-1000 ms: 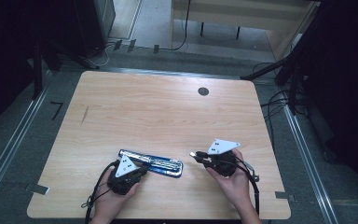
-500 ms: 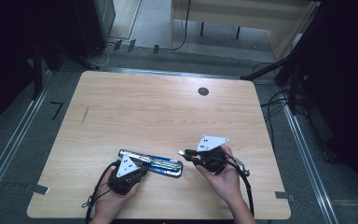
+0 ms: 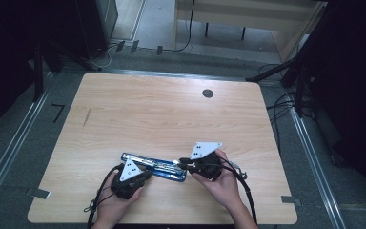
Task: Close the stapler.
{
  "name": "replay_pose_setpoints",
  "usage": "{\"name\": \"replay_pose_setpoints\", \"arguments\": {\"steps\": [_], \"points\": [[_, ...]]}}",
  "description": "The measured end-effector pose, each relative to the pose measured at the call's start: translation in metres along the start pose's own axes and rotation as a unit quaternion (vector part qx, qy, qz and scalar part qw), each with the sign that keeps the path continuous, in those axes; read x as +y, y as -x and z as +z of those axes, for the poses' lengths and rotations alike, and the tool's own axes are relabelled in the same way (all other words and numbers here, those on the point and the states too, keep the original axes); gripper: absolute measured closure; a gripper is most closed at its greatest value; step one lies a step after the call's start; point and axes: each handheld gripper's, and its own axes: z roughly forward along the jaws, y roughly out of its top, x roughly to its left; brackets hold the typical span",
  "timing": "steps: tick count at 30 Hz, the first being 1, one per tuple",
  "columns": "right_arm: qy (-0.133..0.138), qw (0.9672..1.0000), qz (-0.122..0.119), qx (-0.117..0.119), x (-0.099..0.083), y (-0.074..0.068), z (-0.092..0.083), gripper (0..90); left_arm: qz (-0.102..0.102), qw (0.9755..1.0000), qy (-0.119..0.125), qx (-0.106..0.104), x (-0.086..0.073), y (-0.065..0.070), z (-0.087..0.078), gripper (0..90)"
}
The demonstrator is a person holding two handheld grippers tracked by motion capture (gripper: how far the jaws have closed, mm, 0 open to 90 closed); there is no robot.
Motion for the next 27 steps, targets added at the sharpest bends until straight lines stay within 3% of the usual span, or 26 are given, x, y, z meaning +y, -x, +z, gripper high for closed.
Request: {"name": "replay_pose_setpoints", "arguments": {"steps": [19, 27], "points": [[-0.020, 0.9991, -0.018, 0.034, 0.005, -0.003, 0.016, 80.0, 0.002, 1.0000, -0.003, 0.000, 0.000, 0.001, 0.001, 90.0], [-0.028, 0.9987, -0.027, 0.034, 0.004, -0.002, 0.019, 80.0, 0.003, 1.0000, -0.002, 0.000, 0.000, 0.001, 0.001, 90.0]]}}
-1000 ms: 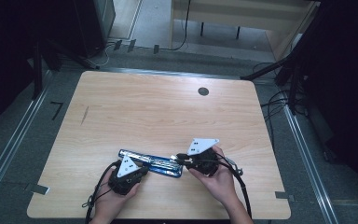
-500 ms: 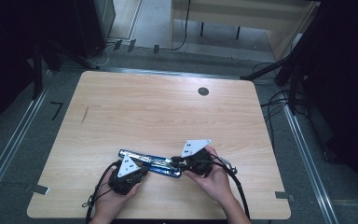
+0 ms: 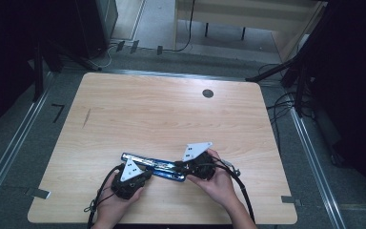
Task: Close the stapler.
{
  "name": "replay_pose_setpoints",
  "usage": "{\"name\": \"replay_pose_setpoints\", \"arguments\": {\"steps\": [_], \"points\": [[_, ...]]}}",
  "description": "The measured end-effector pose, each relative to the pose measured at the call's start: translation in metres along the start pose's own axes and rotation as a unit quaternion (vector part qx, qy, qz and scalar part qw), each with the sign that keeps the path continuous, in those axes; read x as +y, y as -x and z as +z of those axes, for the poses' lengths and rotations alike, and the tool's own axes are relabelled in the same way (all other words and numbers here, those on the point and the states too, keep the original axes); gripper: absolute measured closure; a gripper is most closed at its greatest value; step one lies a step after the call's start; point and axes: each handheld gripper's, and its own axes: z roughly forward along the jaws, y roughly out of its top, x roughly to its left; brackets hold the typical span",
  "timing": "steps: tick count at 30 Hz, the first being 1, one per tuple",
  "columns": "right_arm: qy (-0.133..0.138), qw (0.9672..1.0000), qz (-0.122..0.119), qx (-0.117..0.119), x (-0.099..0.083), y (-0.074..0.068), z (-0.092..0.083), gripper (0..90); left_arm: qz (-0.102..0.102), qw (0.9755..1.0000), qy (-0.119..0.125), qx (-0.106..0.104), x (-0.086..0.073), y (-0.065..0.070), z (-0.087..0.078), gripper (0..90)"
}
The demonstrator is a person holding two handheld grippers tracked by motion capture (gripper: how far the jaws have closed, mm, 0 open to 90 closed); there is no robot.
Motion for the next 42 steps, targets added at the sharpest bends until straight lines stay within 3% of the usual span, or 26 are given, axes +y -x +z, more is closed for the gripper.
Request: {"name": "replay_pose_setpoints", "arguments": {"steps": [23, 42], "points": [[-0.007, 0.9999, -0.005, 0.014, -0.0014, 0.0026, 0.0023, 79.5, 0.002, 1.0000, 0.000, 0.001, 0.0000, 0.0002, -0.0001, 90.0], [-0.020, 0.9997, -0.011, 0.002, 0.0021, 0.0029, 0.0000, 79.7, 0.004, 1.0000, -0.001, 0.001, 0.0000, 0.0008, 0.0001, 90.0]]}}
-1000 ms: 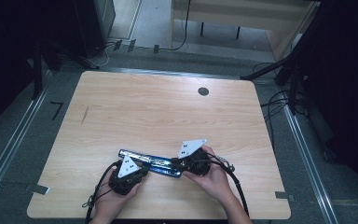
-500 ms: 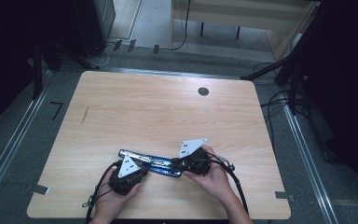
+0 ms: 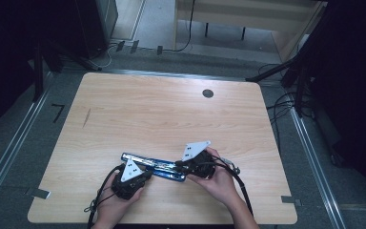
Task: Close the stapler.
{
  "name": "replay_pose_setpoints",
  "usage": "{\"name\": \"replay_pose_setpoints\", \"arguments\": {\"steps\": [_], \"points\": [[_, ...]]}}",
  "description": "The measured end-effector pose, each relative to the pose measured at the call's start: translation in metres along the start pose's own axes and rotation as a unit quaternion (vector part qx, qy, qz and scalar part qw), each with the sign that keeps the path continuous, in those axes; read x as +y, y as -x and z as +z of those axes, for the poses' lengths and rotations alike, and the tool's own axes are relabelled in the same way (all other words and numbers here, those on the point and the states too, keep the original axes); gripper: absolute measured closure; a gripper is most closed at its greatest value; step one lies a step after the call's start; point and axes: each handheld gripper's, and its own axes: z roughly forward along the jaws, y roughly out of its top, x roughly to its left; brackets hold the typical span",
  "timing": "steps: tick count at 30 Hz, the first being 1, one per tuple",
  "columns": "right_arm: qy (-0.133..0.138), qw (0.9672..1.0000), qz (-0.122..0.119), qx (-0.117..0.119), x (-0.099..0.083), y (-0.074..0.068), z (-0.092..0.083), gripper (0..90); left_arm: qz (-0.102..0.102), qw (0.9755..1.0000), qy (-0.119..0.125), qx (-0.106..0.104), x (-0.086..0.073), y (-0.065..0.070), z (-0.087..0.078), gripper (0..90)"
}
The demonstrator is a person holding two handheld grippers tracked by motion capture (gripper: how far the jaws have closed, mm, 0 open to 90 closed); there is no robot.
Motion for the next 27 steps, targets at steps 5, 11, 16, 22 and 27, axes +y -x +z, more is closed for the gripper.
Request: {"name": "replay_pose_setpoints", "arguments": {"steps": [5, 11, 16, 22, 27], "points": [[-0.002, 1.0000, 0.000, 0.002, -0.0004, 0.0006, -0.0003, 79.7, 0.000, 1.0000, 0.000, 0.000, 0.0000, 0.0000, 0.0001, 90.0], [-0.002, 1.0000, -0.004, 0.001, 0.0001, 0.0007, -0.0005, 79.7, 0.000, 1.0000, -0.001, 0.001, 0.0001, 0.0001, 0.0001, 90.0], [-0.003, 1.0000, -0.009, -0.001, 0.0005, 0.0001, -0.0015, 79.7, 0.000, 1.0000, 0.000, 0.000, 0.0000, 0.0001, 0.0001, 90.0], [-0.005, 0.9999, -0.014, 0.002, 0.0013, -0.0010, -0.0017, 79.5, 0.000, 1.0000, -0.001, 0.001, 0.0001, 0.0002, 0.0001, 90.0], [-0.002, 0.9998, -0.013, 0.012, 0.0020, -0.0018, -0.0015, 79.7, 0.001, 1.0000, -0.001, 0.001, 0.0001, 0.0002, 0.0001, 90.0]]}}
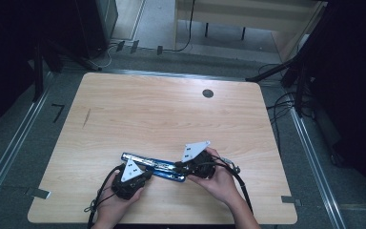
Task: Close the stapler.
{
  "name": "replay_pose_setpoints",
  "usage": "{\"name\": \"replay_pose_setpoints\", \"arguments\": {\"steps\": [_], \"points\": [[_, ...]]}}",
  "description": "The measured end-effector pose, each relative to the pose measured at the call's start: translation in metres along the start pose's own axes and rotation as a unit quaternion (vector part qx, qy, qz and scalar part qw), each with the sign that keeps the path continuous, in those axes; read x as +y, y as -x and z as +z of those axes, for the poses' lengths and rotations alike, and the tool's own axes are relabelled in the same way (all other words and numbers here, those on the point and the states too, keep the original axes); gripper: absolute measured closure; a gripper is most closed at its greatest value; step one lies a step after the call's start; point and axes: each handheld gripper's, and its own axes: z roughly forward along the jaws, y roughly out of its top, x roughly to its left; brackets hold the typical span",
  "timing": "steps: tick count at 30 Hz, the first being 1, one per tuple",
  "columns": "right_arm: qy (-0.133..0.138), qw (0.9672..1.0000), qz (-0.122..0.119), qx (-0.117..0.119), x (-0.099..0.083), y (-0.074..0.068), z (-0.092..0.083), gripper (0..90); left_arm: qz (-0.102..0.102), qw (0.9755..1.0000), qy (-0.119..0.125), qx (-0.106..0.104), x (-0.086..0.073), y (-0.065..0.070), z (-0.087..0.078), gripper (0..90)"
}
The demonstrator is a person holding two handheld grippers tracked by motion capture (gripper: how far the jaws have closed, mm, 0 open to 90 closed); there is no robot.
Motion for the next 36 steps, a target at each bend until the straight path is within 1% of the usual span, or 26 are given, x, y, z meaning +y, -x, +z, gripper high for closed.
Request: {"name": "replay_pose_setpoints", "arguments": {"steps": [1, 4, 10, 19, 32, 36], "points": [[-0.002, 1.0000, -0.003, -0.004, 0.0004, -0.0002, 0.0006, 79.7, 0.000, 1.0000, 0.000, 0.000, 0.0000, 0.0000, 0.0000, 90.0], [-0.005, 1.0000, -0.001, -0.005, 0.0005, -0.0005, 0.0017, 79.7, 0.000, 1.0000, 0.000, 0.000, 0.0000, 0.0001, 0.0000, 90.0], [-0.001, 1.0000, -0.002, -0.006, 0.0010, 0.0009, 0.0002, 79.7, 0.001, 1.0000, 0.000, 0.001, 0.0000, 0.0001, 0.0000, 90.0], [-0.004, 1.0000, -0.001, -0.008, 0.0010, 0.0018, 0.0001, 79.8, 0.001, 1.0000, 0.000, 0.001, 0.0000, 0.0003, 0.0002, 90.0], [-0.008, 0.9999, -0.009, -0.006, 0.0011, 0.0018, 0.0022, 79.7, 0.001, 1.0000, -0.001, 0.001, 0.0001, 0.0004, 0.0001, 90.0], [-0.009, 0.9999, -0.006, -0.005, 0.0010, 0.0021, 0.0025, 79.6, 0.001, 1.0000, -0.001, 0.001, 0.0001, 0.0004, 0.0002, 90.0]]}}
